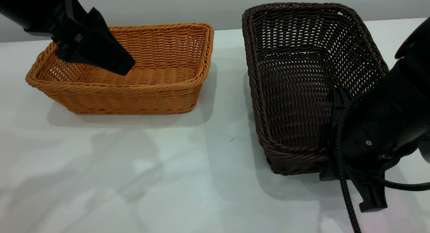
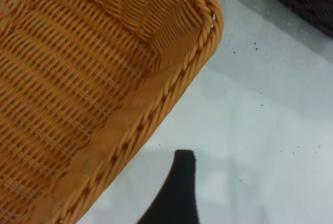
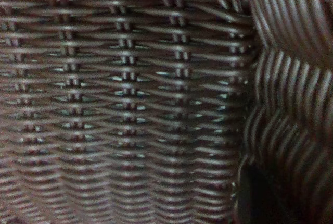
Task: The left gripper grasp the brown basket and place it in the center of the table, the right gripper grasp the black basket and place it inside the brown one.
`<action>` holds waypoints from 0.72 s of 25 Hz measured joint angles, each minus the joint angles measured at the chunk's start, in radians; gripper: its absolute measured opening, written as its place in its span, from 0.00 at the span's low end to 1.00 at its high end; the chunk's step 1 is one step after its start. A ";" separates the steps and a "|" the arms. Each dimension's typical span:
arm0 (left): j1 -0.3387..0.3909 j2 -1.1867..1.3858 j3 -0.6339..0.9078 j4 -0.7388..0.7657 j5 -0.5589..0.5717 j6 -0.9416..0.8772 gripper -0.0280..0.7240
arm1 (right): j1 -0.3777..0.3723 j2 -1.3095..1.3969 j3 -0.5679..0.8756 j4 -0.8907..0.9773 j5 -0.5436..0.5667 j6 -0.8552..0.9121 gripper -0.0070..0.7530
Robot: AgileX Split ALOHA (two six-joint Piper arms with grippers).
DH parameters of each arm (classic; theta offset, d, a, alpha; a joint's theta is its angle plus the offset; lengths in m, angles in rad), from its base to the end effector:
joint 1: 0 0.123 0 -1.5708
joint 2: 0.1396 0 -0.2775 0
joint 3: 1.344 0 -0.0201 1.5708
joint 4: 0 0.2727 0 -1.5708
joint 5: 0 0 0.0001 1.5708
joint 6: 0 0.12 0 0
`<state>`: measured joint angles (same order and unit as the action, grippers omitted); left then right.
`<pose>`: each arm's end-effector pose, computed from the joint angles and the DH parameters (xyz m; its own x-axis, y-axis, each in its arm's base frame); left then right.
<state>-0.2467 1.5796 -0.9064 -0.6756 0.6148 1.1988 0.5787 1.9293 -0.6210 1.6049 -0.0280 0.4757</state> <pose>0.3105 -0.1229 0.1642 -0.4739 0.6775 -0.5625 0.8162 0.5777 0.0082 0.2411 0.1536 0.0047 -0.0862 0.9858 0.1438 0.9496 0.0377 0.3111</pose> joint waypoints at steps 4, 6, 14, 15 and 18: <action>0.000 0.000 0.000 0.002 -0.002 0.019 0.94 | -0.001 -0.011 0.001 -0.023 0.028 -0.021 0.28; 0.000 0.000 0.000 0.014 -0.018 0.044 0.94 | -0.001 -0.028 0.001 -0.024 0.053 -0.026 0.27; 0.000 0.073 0.000 0.145 -0.073 0.091 0.94 | 0.000 -0.109 0.002 -0.034 -0.005 -0.089 0.27; 0.000 0.095 0.000 0.169 -0.073 0.091 0.94 | 0.000 -0.109 0.002 -0.043 -0.006 -0.120 0.27; 0.000 0.157 0.000 0.248 -0.099 0.086 0.94 | 0.000 -0.109 0.002 -0.048 0.011 -0.163 0.27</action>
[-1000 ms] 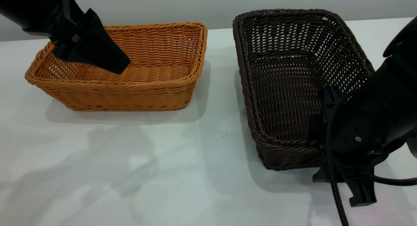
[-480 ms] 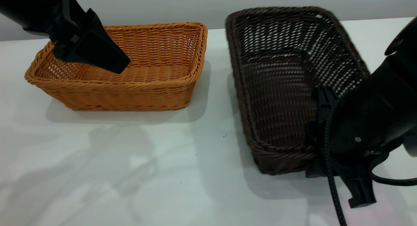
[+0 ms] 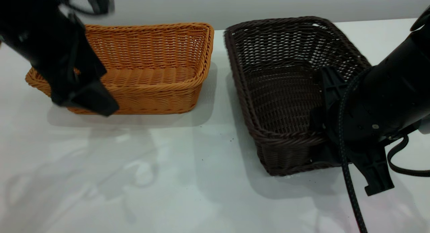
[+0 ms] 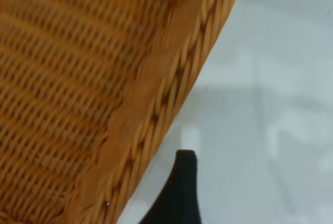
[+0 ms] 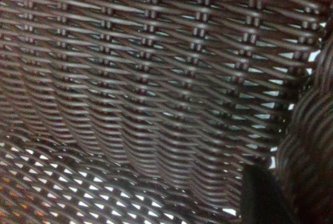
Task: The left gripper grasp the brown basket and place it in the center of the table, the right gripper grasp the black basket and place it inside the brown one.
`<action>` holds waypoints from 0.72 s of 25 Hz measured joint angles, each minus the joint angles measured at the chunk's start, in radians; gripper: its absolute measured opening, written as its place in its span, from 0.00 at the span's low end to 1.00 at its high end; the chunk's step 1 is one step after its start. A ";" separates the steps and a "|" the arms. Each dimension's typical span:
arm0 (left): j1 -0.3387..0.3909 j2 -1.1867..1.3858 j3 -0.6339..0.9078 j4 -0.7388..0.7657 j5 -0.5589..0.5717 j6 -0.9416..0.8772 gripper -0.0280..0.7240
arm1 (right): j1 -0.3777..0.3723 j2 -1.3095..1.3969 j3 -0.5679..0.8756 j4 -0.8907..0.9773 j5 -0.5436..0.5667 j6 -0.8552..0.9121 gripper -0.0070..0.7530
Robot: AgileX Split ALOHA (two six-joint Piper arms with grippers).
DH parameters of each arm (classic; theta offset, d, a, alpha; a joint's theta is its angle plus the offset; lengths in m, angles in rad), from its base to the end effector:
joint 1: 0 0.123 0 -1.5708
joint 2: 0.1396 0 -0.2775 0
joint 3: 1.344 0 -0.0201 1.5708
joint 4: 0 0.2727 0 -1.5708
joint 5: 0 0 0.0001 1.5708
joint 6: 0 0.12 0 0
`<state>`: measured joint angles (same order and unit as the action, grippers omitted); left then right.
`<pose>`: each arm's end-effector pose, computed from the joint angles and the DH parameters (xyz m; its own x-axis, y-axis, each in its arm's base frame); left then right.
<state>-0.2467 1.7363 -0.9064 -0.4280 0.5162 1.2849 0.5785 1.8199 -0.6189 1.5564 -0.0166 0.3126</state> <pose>0.3219 -0.1065 0.1078 -0.3186 0.8754 -0.3636 0.9066 0.3934 0.1527 0.2493 0.1605 0.0363 -0.2960 0.9482 0.1155 0.8769 0.2218 0.4264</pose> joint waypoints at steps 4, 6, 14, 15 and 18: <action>0.000 0.066 -0.004 0.107 -0.037 -0.003 0.94 | 0.000 0.000 0.000 0.002 -0.018 -0.017 0.27; 0.000 0.086 -0.023 0.154 -0.056 -0.010 0.94 | 0.000 0.000 0.000 0.002 -0.017 -0.042 0.27; 0.000 0.094 -0.108 0.131 -0.059 0.006 0.94 | -0.009 0.000 0.000 0.000 -0.050 -0.049 0.27; 0.000 0.095 -0.108 0.134 -0.060 0.025 0.94 | -0.017 0.000 0.000 -0.001 -0.040 -0.049 0.27; 0.000 0.112 -0.108 0.159 -0.082 0.084 0.94 | -0.050 0.000 0.000 -0.025 -0.006 -0.069 0.27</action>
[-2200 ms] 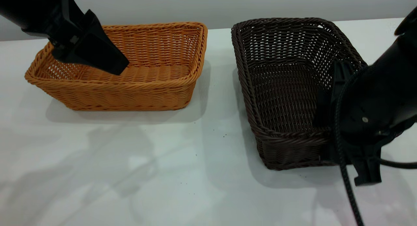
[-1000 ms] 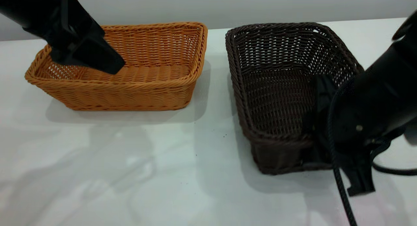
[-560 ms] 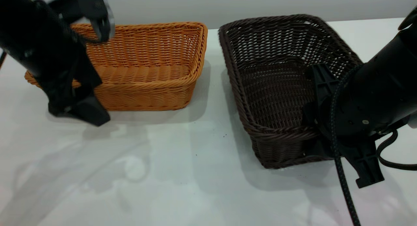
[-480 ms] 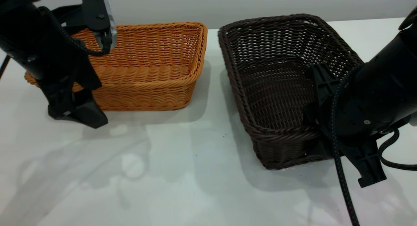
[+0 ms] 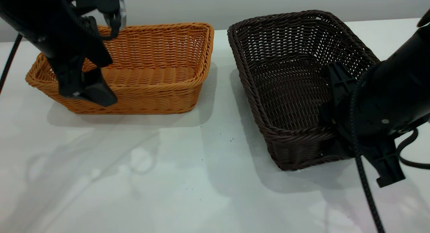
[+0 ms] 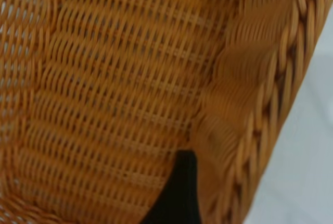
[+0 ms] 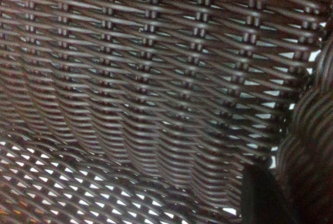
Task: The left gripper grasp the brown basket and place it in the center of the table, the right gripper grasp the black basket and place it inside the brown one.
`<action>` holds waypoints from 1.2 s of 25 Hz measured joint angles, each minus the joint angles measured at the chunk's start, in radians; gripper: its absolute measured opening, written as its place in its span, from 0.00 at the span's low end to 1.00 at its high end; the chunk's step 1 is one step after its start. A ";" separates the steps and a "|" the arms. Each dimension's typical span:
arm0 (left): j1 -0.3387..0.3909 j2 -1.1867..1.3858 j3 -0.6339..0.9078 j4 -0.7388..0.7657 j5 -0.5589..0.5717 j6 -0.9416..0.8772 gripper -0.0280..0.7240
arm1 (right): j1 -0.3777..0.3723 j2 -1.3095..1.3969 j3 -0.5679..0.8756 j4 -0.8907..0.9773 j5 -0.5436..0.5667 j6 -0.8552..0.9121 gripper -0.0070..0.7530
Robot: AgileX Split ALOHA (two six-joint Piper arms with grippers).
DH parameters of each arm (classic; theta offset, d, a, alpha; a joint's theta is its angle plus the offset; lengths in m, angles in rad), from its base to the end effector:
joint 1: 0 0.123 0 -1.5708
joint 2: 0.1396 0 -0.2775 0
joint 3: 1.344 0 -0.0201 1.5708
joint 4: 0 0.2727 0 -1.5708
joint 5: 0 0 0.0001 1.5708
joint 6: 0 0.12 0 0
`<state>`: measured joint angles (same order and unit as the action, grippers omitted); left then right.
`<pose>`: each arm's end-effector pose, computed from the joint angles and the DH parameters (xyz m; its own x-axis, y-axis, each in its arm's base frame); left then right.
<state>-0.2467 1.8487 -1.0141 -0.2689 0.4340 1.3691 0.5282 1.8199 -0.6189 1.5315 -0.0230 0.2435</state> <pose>0.3583 -0.1041 0.0963 -0.1281 0.9565 -0.2622 0.9276 0.2091 0.3095 0.2575 0.1472 0.0363 -0.3277 0.9422 0.0694 0.8590 0.2665 0.4371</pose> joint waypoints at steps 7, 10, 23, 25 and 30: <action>0.003 0.075 -0.020 -0.002 -0.081 0.133 0.92 | -0.081 0.000 -0.001 -0.028 0.079 -0.081 0.26; 0.003 0.106 -0.041 -0.001 -0.081 0.133 0.86 | -0.101 0.000 -0.006 -0.026 0.085 -0.127 0.26; 0.003 0.166 -0.052 -0.003 -0.100 0.194 0.20 | -0.101 -0.001 -0.073 -0.025 0.093 -0.153 0.17; 0.003 0.165 -0.052 -0.014 -0.075 0.192 0.16 | -0.101 -0.012 -0.076 -0.022 0.099 -0.152 0.17; 0.005 0.164 -0.052 -0.015 -0.021 0.203 0.16 | -0.146 -0.050 -0.076 -0.026 0.110 -0.160 0.17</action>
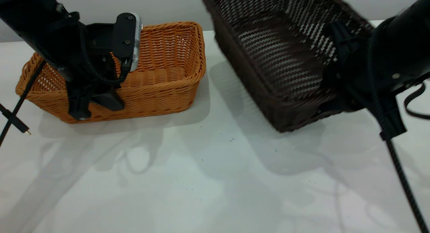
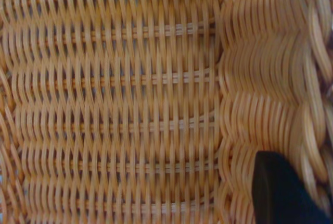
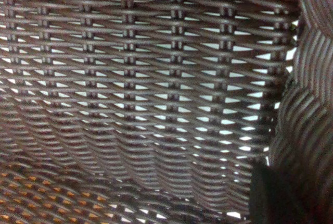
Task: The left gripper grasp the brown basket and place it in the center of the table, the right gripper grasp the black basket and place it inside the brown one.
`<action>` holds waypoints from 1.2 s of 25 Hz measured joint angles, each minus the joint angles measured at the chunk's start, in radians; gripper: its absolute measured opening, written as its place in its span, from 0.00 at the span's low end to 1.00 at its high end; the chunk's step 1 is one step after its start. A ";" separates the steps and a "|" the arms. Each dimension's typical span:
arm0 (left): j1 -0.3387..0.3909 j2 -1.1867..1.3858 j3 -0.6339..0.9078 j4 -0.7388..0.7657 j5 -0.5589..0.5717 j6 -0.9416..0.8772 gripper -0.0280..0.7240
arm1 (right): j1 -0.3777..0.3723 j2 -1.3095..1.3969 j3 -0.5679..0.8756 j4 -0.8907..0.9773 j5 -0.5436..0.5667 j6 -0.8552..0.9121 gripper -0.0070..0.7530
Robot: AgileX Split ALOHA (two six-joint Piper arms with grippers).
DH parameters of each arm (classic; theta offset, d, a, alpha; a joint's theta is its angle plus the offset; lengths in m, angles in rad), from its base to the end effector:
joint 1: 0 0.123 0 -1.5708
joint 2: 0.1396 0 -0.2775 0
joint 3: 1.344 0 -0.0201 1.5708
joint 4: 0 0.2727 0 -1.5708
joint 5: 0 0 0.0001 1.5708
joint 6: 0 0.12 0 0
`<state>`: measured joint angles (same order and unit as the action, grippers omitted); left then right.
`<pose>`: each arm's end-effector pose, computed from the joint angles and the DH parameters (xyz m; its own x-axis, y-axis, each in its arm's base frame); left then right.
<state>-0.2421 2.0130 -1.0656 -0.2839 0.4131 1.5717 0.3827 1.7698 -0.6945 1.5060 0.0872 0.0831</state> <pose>0.3678 -0.1047 0.0478 0.0249 0.9829 -0.1825 0.9627 0.0256 0.2694 0.2968 0.1308 0.0679 -0.4019 0.9119 0.0827 0.7848 0.2965 0.5441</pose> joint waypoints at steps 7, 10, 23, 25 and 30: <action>0.000 -0.002 0.025 -0.066 0.057 0.001 0.16 | -0.106 -0.054 0.000 -0.092 0.069 -0.013 0.17; -0.012 -0.002 0.033 -0.100 0.080 0.001 0.16 | -0.148 -0.066 0.000 -0.148 0.105 -0.013 0.17; -0.261 0.001 0.036 -0.213 0.102 -0.003 0.16 | -0.287 -0.070 -0.034 -0.233 0.207 -0.055 0.17; -0.303 0.001 0.036 -0.228 0.101 -0.002 0.16 | -0.304 -0.070 -0.062 -0.266 0.232 -0.055 0.17; -0.370 0.001 0.036 -0.231 0.097 -0.010 0.16 | -0.305 -0.070 -0.127 -0.348 0.265 -0.009 0.17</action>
<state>-0.6121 2.0141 -1.0298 -0.5150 0.5102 1.5621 0.0779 1.6996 -0.8212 1.1582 0.3526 0.0743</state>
